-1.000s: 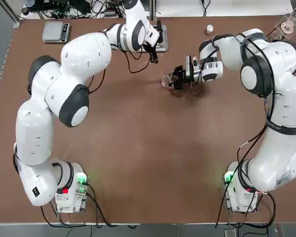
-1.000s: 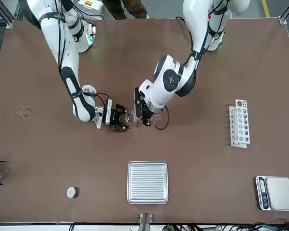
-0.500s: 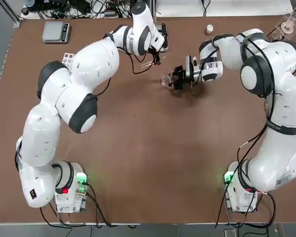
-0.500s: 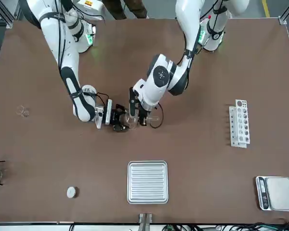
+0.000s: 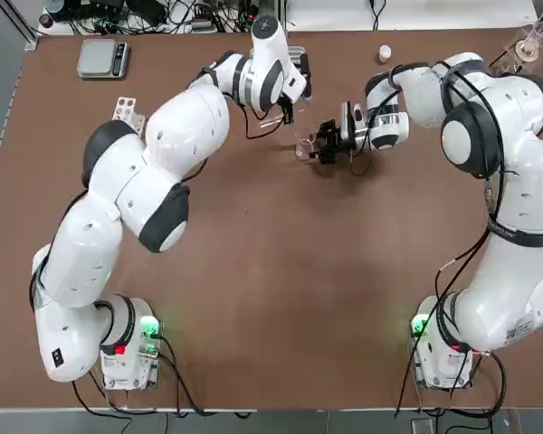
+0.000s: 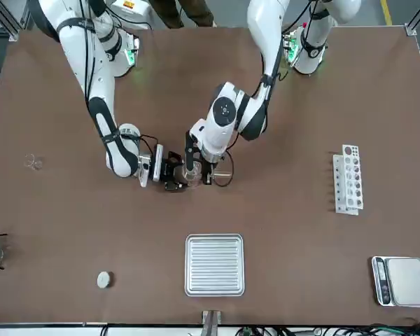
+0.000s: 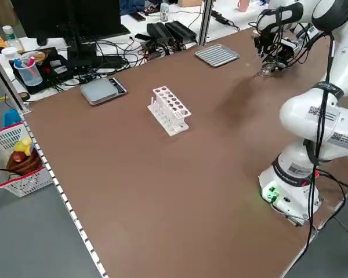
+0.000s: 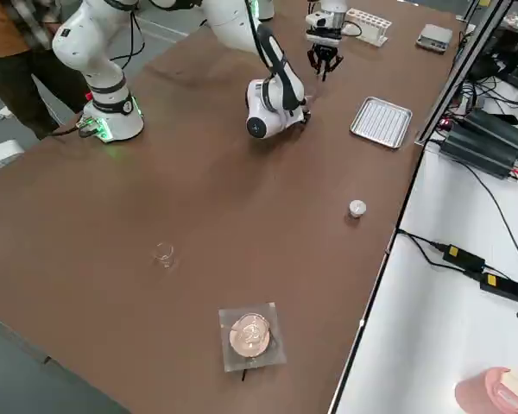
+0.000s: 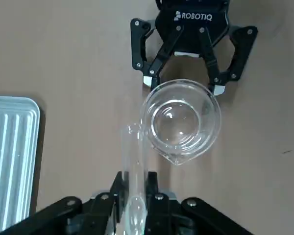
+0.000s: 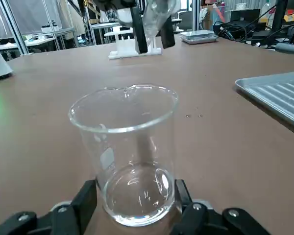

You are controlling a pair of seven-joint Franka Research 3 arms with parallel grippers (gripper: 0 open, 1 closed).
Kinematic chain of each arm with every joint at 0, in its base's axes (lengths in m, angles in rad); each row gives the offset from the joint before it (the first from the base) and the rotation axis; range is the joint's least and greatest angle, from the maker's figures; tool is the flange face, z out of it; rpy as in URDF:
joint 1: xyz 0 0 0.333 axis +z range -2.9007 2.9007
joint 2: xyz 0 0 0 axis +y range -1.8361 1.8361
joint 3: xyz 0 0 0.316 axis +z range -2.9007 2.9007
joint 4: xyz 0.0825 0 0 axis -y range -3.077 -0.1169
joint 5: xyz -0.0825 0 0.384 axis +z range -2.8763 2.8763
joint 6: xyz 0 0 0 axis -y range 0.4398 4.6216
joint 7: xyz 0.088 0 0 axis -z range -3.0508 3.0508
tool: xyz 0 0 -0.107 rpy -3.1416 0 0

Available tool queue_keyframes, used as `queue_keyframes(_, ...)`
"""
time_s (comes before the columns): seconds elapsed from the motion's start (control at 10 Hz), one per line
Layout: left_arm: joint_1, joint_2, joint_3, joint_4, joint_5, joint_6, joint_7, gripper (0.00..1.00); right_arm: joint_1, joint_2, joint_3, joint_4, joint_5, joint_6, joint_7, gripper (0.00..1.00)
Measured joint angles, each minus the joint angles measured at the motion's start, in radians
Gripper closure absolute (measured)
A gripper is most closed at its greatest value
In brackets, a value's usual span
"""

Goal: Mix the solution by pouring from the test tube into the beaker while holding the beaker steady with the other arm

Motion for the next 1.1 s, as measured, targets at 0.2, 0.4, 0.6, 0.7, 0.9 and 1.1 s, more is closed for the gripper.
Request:
queue_keyframes(0.2, 0.0, 0.003, 0.001, 0.003, 0.021, 0.0, -0.032, 0.78, 0.0, 0.0, 0.0, 0.0, 0.0, 0.0, 0.0, 0.28)
queue_keyframes(0.4, -0.003, 0.007, 0.001, 0.004, 0.051, 0.0, -0.035, 0.78, 0.0, 0.0, 0.0, 0.0, 0.0, 0.0, 0.0, 0.28)
queue_keyframes(0.6, -0.017, 0.011, 0.002, 0.004, 0.099, 0.0, -0.039, 0.78, 0.0, 0.0, 0.0, 0.0, 0.0, 0.0, 0.0, 0.28)
queue_keyframes(0.7, -0.027, 0.011, 0.001, 0.005, 0.128, 0.0, -0.05, 0.78, 0.0, 0.0, 0.0, 0.0, 0.0, 0.0, 0.0, 0.28)
queue_keyframes(0.9, -0.045, 0.012, 0.001, 0.006, 0.158, 0.0, -0.059, 0.78, 0.0, 0.0, 0.0, 0.0, 0.0, 0.0, 0.0, 0.28)
queue_keyframes(1.1, -0.059, 0.016, 0.001, 0.006, 0.199, -0.001, -0.078, 0.78, 0.0, 0.0, 0.0, 0.0, 0.0, 0.0, 0.0, 0.28)
